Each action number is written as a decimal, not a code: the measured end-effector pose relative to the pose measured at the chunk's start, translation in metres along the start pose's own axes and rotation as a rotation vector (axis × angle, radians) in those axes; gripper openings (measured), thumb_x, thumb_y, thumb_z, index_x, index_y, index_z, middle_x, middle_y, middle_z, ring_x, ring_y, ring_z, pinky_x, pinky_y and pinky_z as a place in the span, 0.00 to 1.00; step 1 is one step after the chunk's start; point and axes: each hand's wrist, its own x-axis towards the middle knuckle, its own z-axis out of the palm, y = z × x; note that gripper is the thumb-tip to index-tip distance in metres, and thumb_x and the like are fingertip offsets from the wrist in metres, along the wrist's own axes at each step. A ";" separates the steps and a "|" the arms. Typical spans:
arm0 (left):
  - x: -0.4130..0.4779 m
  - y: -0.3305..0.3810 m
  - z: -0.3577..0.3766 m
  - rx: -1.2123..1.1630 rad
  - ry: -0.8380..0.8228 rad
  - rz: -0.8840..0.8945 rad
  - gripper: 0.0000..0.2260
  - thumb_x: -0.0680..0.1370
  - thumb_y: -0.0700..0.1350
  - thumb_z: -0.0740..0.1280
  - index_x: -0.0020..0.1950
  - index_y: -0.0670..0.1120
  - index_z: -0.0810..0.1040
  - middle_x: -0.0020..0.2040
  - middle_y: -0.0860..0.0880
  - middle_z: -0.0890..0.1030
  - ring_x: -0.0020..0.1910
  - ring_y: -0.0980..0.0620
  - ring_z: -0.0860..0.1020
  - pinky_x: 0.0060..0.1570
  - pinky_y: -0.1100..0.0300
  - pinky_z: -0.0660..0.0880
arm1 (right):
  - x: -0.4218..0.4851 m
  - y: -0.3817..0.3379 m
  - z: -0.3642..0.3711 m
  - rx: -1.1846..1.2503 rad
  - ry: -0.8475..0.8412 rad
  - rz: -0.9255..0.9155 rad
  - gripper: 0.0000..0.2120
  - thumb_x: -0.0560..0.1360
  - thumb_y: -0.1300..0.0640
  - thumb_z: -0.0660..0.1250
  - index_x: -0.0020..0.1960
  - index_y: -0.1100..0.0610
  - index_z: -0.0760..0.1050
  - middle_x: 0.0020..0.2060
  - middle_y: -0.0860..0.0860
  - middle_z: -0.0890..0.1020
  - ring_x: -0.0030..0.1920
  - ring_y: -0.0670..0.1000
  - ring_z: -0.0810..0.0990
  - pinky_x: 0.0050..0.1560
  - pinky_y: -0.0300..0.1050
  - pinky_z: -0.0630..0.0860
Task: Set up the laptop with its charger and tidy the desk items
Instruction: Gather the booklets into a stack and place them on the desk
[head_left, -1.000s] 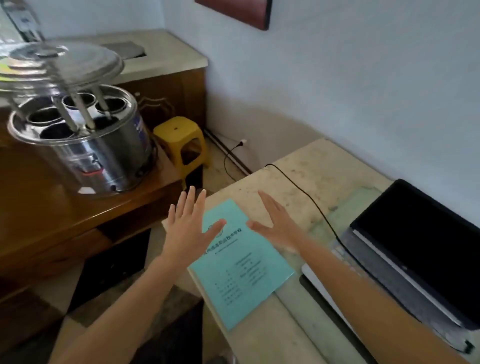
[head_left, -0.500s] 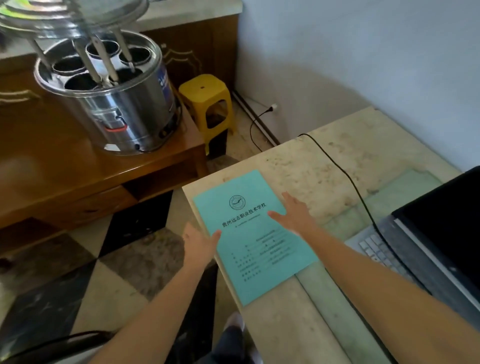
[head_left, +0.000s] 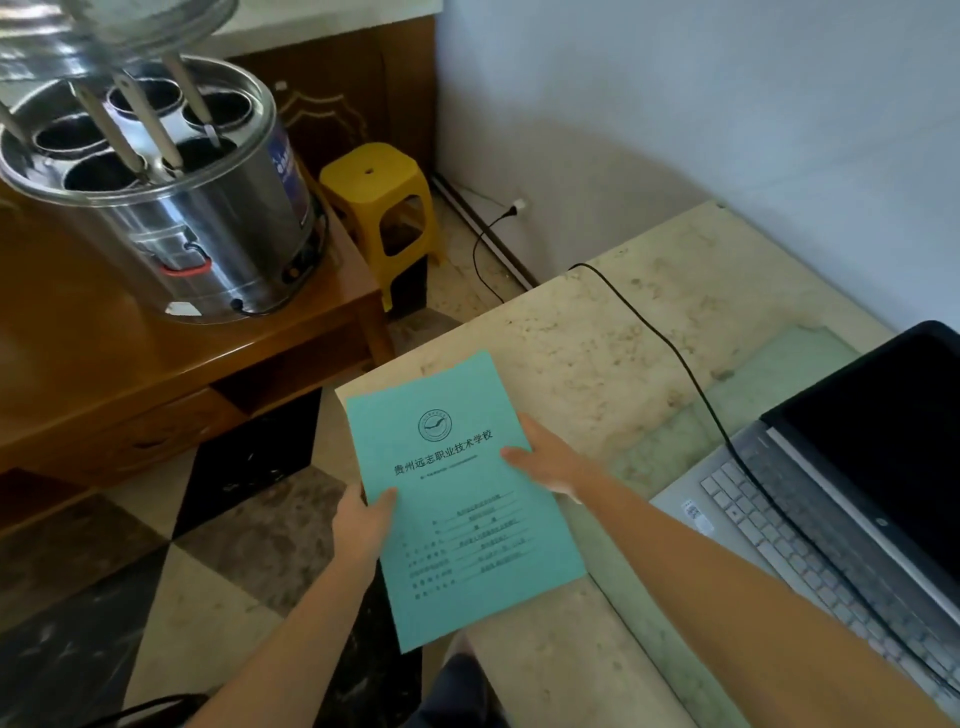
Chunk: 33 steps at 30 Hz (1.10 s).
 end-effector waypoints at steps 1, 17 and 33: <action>-0.002 0.001 -0.004 -0.014 0.013 0.023 0.12 0.78 0.43 0.64 0.60 0.43 0.72 0.57 0.41 0.80 0.45 0.44 0.80 0.47 0.49 0.78 | -0.002 -0.004 0.004 0.011 0.016 -0.006 0.21 0.81 0.57 0.60 0.73 0.54 0.62 0.66 0.54 0.75 0.62 0.57 0.77 0.62 0.54 0.75; -0.088 0.153 0.060 -0.026 -0.330 0.738 0.04 0.79 0.45 0.61 0.50 0.55 0.73 0.46 0.50 0.82 0.43 0.49 0.82 0.37 0.55 0.79 | -0.123 0.001 -0.071 0.479 0.785 -0.231 0.13 0.80 0.57 0.61 0.62 0.44 0.69 0.53 0.46 0.82 0.51 0.45 0.83 0.49 0.43 0.80; -0.284 0.029 0.238 0.348 -1.000 0.884 0.04 0.79 0.46 0.63 0.52 0.47 0.72 0.44 0.46 0.81 0.40 0.45 0.81 0.38 0.52 0.78 | -0.391 0.203 -0.036 0.750 1.423 0.039 0.08 0.78 0.63 0.64 0.55 0.54 0.74 0.48 0.55 0.85 0.43 0.53 0.85 0.43 0.52 0.82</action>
